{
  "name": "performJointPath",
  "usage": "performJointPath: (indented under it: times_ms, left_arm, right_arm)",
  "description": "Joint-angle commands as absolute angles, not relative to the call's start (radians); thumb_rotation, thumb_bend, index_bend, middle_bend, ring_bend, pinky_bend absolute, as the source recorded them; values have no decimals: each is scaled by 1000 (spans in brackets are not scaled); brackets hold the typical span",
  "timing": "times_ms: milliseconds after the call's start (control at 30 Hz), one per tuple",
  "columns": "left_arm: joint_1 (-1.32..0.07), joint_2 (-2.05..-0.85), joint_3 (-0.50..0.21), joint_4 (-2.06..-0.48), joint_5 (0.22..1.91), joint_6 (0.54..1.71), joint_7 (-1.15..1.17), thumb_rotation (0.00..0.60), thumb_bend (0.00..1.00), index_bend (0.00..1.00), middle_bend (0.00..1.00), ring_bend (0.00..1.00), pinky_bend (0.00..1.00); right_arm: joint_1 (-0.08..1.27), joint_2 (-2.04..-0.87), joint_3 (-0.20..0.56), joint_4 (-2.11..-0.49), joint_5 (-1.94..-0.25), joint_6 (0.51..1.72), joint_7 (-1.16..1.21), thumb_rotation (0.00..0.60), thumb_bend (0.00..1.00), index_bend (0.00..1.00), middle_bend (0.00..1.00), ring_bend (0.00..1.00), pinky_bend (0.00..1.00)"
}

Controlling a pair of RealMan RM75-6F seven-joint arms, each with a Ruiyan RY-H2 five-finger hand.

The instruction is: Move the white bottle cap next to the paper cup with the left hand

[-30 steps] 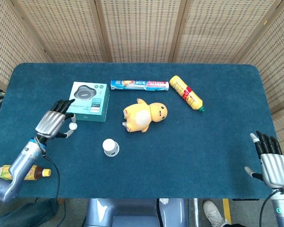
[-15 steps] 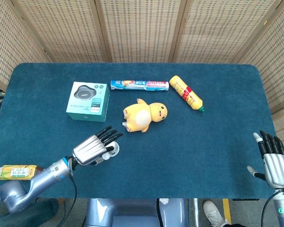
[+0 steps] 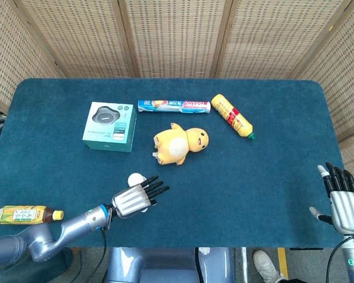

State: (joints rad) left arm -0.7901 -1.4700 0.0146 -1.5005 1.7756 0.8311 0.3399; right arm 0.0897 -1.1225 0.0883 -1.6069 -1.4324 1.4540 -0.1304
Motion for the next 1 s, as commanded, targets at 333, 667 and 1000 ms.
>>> performJointPath:
  times_ms: [333,667,1000]
  left_arm:
    - [-824,-1541,37,-1400,1776,814,365,600,304,593,0,0,0]
    - [-822,-1561,53,-1354,1738,811,362,600,304,592,0,0,0]
    - [-823,-1572,59,-1339,1721,819,377,600,305,583,0,0,0]
  right_arm:
    - [90,-1122,91,-1605,-1425,1452,-128,600,0,53,0,0,0]
    - [88,-1118,92,-1607,-1428,1458,-125,600,0,54,0,0,0]
    - [87,-1119,92,-1610,-1428,1458,-125,600,0,54,0,0,0]
